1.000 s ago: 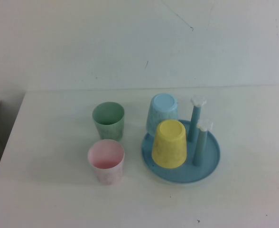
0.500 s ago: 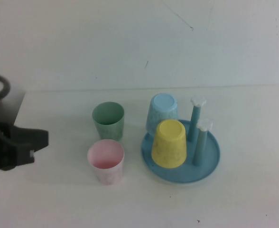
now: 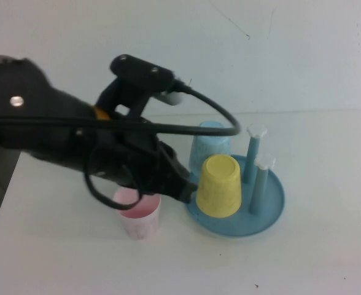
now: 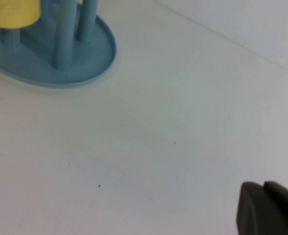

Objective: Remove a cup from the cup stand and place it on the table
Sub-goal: Pick up the cup from the rack

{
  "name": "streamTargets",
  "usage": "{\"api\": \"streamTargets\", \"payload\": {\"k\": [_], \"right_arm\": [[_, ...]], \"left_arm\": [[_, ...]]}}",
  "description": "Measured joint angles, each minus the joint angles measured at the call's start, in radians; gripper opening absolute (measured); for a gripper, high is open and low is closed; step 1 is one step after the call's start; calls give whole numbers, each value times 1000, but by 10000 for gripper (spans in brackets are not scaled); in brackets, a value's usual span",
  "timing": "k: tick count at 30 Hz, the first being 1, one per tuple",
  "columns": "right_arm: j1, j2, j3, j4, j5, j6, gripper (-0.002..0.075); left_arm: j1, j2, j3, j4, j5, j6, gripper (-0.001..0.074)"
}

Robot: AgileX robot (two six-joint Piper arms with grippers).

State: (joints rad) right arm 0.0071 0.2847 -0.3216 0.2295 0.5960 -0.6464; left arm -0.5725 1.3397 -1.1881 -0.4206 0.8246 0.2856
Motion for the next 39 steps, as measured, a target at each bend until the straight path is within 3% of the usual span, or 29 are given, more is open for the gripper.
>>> {"api": "streamTargets", "payload": {"k": [3,6,11,13,15,20,33,36,39], "right_arm": [[0,0,0,0,0,0,-4],[0,0,0,0,0,-2,-4],[0,0,0,0,0,-2,-4],[0,0,0,0,0,-2,-4],[0,0,0,0,-2,-2,-4],[0,0,0,0,-4,-2,-4],[0,0,0,0,-6,-6,-4],[0,0,0,0,-8,-8,-4],[0,0,0,0,-8,-8,-4]], "left_arm": [[-51,84,-82,90,-4,-75,14],[-73,153,-159,110,0,-86,119],[-76,256,-276,119,36,-86,522],[-76,302,-317,121,68,-86,621],[-78,347,-348,123,85,-86,657],[-78,461,-430,127,100,-94,689],[-78,570,-470,232,104,-117,685],[-78,570,-470,232,104,-120,631],[-78,570,-470,232,102,-123,505]]}}
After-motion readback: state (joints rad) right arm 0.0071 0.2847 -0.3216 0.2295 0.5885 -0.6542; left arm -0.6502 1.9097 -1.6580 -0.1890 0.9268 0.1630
